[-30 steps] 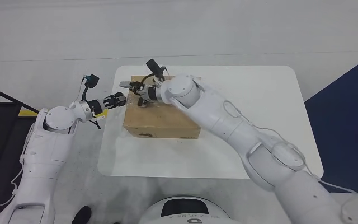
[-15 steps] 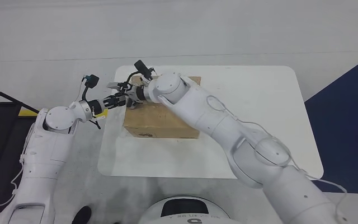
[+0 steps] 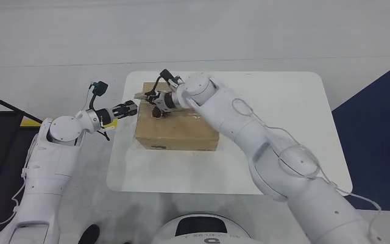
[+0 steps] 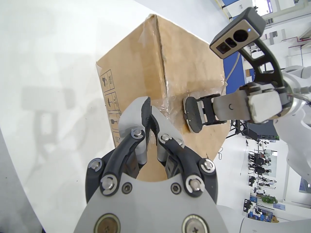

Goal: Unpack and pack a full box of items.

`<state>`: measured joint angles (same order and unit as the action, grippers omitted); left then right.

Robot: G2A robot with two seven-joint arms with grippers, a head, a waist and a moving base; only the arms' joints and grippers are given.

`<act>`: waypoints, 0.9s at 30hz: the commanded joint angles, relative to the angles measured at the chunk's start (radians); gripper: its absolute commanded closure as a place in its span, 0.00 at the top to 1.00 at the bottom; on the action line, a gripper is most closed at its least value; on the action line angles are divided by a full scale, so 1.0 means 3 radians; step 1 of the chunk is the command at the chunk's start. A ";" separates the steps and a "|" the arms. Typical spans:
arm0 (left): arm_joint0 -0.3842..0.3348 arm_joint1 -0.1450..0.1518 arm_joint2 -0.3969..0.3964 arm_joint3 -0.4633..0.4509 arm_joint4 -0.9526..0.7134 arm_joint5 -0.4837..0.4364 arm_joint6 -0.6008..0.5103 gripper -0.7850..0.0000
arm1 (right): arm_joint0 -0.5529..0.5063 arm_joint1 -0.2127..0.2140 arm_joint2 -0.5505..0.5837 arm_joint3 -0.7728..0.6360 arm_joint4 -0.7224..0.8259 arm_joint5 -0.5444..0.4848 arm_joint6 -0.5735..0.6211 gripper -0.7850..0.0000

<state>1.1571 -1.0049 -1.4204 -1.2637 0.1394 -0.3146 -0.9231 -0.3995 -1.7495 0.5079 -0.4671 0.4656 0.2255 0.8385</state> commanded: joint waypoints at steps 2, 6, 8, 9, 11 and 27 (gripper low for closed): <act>0.0000 0.0000 0.0000 0.0000 0.0000 0.0000 0.0000 0.00 | -0.0028 0.0083 0.0108 -0.0058 -0.0016 -0.0062 -0.0016 1.00; 0.0000 0.0000 0.0000 0.0000 0.0000 0.0000 0.0000 0.00 | -0.0113 0.0229 0.0273 -0.0217 -0.0094 -0.0065 -0.0124 1.00; 0.0000 0.0000 0.0000 0.0000 0.0000 0.0000 0.0000 0.00 | -0.0180 0.0309 0.0344 -0.0341 -0.0165 -0.0008 -0.0136 1.00; 0.0000 0.0000 0.0000 0.0000 0.0000 0.0000 0.0000 0.00 | -0.0215 0.0349 0.0372 -0.0407 -0.0218 0.0048 -0.0135 1.00; 0.0000 0.0000 0.0000 0.0000 0.0000 0.0000 0.0000 0.00 | -0.0291 0.0432 0.0423 -0.0572 -0.0327 0.0170 -0.0062 1.00; 0.0000 0.0000 0.0000 0.0000 0.0000 0.0000 0.0000 0.00 | -0.1518 0.1231 0.1641 -0.2693 -0.1160 0.1045 -0.0026 1.00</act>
<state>1.1571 -1.0049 -1.4204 -1.2637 0.1394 -0.3146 -0.9231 -0.8231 -1.3915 0.9681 -1.2267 0.1302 0.5254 0.8361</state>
